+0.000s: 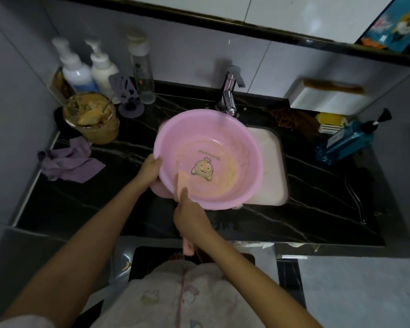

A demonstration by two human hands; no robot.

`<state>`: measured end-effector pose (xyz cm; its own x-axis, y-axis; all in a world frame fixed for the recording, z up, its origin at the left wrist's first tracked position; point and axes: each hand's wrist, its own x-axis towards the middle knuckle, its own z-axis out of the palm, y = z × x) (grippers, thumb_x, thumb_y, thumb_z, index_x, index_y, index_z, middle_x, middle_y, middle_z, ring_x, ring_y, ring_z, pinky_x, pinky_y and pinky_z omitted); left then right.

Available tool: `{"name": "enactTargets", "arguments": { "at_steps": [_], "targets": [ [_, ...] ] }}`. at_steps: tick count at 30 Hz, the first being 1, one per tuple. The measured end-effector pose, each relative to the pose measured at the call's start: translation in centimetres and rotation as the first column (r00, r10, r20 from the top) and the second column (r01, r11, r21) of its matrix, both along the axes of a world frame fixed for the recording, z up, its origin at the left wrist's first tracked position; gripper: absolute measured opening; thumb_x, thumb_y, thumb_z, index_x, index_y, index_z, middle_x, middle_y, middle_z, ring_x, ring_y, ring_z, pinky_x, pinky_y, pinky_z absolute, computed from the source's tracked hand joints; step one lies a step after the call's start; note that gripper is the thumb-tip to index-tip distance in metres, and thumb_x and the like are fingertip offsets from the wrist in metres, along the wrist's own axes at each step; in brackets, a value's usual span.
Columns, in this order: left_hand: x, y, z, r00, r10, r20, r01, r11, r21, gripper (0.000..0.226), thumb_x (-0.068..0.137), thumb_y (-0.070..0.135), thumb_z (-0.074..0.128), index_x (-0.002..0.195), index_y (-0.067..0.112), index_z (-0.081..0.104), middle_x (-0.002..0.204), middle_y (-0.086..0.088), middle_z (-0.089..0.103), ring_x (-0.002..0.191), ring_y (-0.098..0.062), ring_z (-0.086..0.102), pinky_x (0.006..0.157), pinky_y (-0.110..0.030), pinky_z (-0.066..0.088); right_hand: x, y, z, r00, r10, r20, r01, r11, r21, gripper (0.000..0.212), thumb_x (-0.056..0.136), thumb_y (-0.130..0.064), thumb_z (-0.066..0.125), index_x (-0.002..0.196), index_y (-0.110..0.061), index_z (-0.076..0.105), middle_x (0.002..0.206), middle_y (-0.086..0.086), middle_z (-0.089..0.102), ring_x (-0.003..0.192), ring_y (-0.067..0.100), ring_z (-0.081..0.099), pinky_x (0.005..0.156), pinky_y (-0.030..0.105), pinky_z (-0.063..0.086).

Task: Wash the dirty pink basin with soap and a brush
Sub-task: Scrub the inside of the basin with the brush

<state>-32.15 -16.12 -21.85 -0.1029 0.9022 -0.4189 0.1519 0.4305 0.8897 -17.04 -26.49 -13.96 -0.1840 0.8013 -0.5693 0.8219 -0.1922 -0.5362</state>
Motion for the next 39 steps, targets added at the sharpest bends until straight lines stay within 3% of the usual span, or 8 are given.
{"name": "enactTargets", "arguments": {
  "at_steps": [7, 10, 13, 17, 20, 26, 33, 39],
  "targets": [
    [0.7, -0.5, 1.7, 0.992, 0.124, 0.018, -0.124, 0.992, -0.018, 0.028, 0.1, 0.016, 0.037, 0.108, 0.0, 0.059, 0.101, -0.013, 0.062, 0.098, -0.024, 0.055, 0.078, -0.03, 0.046, 0.1, 5.0, 0.0, 0.849, -0.381, -0.365, 0.397, 0.917, -0.034, 0.049, 0.101, -0.018, 0.024, 0.15, -0.018, 0.017, 0.112, 0.01, 0.057, 0.067, 0.015, 0.052, 0.061, 0.03, 0.052],
    [0.6, -0.9, 2.2, 0.991, 0.133, 0.019, -0.132, 0.988, -0.079, 0.023, 0.095, 0.022, 0.044, 0.088, 0.012, 0.063, 0.091, -0.009, 0.065, 0.09, -0.025, 0.06, 0.072, -0.03, 0.049, 5.7, 4.8, 0.4, 0.703, -0.541, -0.461, 0.593, 0.804, -0.04, 0.043, 0.102, -0.015, 0.025, 0.141, -0.034, 0.027, 0.073, -0.003, 0.051, 0.047, 0.01, 0.045, 0.042, 0.025, 0.042],
    [0.5, -3.1, 2.0, 0.906, -0.118, -0.406, 0.162, 0.984, 0.077, 0.042, 0.078, 0.03, 0.055, 0.115, 0.011, 0.053, 0.11, -0.016, 0.057, 0.104, -0.033, 0.055, 0.083, -0.039, 0.048, 10.9, 3.3, 0.0, 0.528, -0.702, -0.478, 0.711, 0.673, -0.204, 0.034, 0.102, -0.017, 0.029, 0.131, -0.015, 0.045, 0.052, -0.002, 0.038, 0.039, 0.009, 0.035, 0.038, 0.022, 0.034],
    [1.4, -6.4, 0.6, 0.497, -0.13, -0.858, 0.549, 0.813, 0.195, 0.093, 0.062, 0.021, 0.079, 0.14, 0.022, 0.028, 0.143, -0.027, 0.022, 0.13, -0.044, 0.024, 0.102, -0.059, 0.027, 14.2, 1.4, -0.3, 0.386, -0.742, -0.548, 0.776, 0.582, -0.241, 0.027, 0.102, -0.024, 0.036, 0.123, -0.02, 0.053, 0.047, -0.006, 0.039, 0.037, 0.007, 0.033, 0.034, 0.019, 0.031],
    [2.2, -6.4, 0.0, 0.397, 0.038, -0.917, 0.677, 0.662, 0.321, 0.072, 0.05, 0.009, 0.087, 0.117, 0.011, 0.06, 0.133, -0.024, 0.038, 0.126, -0.036, 0.034, 0.097, -0.061, 0.028, 15.8, 0.9, -0.3, 0.317, -0.737, -0.597, 0.806, 0.541, -0.24, 0.027, 0.102, -0.025, 0.036, 0.124, -0.027, 0.051, 0.049, -0.005, 0.037, 0.038, 0.007, 0.033, 0.034, 0.019, 0.03],
    [6.0, -5.0, 2.0, 0.331, -0.021, -0.944, 0.909, 0.275, 0.312, 0.027, 0.057, 0.004, 0.075, 0.079, 0.016, 0.067, 0.075, -0.001, 0.067, 0.066, -0.018, 0.062, 0.079, -0.035, 0.033, 19.6, 1.4, -0.3, 0.335, -0.741, -0.582, 0.806, 0.545, -0.23, 0.036, 0.102, -0.025, 0.035, 0.137, -0.021, 0.042, 0.056, 0.0, 0.036, 0.04, 0.008, 0.034, 0.035, 0.02, 0.032],
    [9.1, -2.3, 10.7, 0.765, 0.028, -0.643, 0.535, 0.529, 0.659, 0.025, 0.076, 0.017, 0.044, 0.079, 0.01, 0.068, 0.072, -0.003, 0.063, 0.071, -0.014, 0.051, 0.062, -0.029, 0.035, 22.6, 3.7, 2.9, 0.502, -0.571, -0.649, 0.773, 0.633, 0.041, 0.036, 0.102, -0.025, 0.037, 0.136, -0.034, 0.042, 0.059, -0.011, 0.047, 0.047, 0.001, 0.044, 0.042, 0.016, 0.038],
    [10.6, 2.3, 14.5, 0.953, 0.119, -0.279, 0.111, 0.719, 0.686, 0.017, 0.082, 0.035, 0.045, 0.068, 0.031, 0.053, 0.06, 0.012, 0.049, 0.057, -0.005, 0.043, 0.056, -0.028, 0.035, 23.7, 6.0, 5.4, 0.609, -0.416, -0.676, 0.714, 0.658, 0.238, 0.045, 0.101, -0.016, 0.039, 0.138, -0.041, 0.031, 0.059, -0.016, 0.053, 0.051, -0.004, 0.049, 0.049, 0.01, 0.04]
  ]
}}
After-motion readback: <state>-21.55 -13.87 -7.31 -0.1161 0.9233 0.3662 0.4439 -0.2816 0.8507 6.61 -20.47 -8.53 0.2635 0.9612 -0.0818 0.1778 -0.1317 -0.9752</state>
